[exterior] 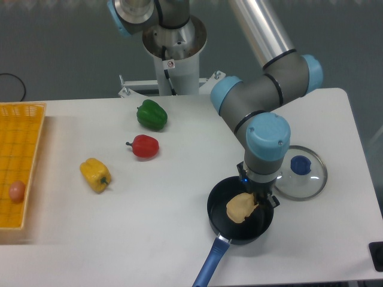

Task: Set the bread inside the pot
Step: 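Move the bread over the black saucepan and lower it inside, then open the gripper to release the bread into the saucepan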

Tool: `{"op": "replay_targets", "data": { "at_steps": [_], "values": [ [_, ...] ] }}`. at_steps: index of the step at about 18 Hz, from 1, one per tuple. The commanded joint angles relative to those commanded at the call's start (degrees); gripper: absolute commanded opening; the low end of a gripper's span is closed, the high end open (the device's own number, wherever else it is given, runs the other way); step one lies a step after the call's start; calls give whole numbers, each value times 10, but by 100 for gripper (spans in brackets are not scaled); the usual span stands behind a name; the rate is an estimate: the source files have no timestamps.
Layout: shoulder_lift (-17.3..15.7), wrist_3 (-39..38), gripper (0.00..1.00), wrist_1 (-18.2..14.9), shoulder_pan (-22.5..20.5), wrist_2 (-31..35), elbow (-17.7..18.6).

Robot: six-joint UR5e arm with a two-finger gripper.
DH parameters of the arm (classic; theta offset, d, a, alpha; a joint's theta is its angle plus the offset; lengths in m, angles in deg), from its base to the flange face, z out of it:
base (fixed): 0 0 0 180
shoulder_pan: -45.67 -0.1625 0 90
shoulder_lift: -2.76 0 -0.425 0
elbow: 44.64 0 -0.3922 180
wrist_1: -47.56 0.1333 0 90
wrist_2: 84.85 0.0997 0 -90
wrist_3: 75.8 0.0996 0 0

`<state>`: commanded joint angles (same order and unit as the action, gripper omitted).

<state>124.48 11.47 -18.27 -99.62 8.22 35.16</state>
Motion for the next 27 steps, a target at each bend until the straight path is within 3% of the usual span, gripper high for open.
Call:
{"op": "replay_targets", "data": {
  "at_steps": [6,7,11,14,19,27],
  "values": [
    [9,0,33,1,1,1,4],
    [11,1,41,2,1,1,4],
    [14,2,51,25,5,1,11],
    [16,2,76,26,6,1,11],
    [13,5,98,26,6,1,11],
    [8,3,100,26,6,1,11]
  ]
}}
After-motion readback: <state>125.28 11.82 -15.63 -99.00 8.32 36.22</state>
